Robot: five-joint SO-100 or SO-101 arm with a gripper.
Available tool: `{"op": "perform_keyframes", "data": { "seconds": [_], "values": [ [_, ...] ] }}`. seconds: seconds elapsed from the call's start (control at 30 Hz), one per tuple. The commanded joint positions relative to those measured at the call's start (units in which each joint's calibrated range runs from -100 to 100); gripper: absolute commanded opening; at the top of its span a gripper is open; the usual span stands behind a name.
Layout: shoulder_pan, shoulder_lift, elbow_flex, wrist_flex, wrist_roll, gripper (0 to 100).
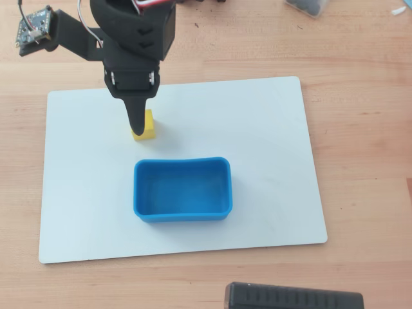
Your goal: Pick up yellow cube and drop it in the blue rectangular bin
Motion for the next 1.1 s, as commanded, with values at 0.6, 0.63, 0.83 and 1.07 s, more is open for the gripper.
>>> {"op": "perform_keyframes", "data": {
  "seconds": [0.6,0.63,0.83,1.07],
  "values": [
    [1.6,3.2,1.8,-8.1,0.2,21],
    [1.6,3.3,2.6,-8.6,0.2,21],
    [1.7,3.3,6.2,-10.6,0.2,20],
    [0.3,3.3,6.9,-11.4,0.2,17]
  ]
}}
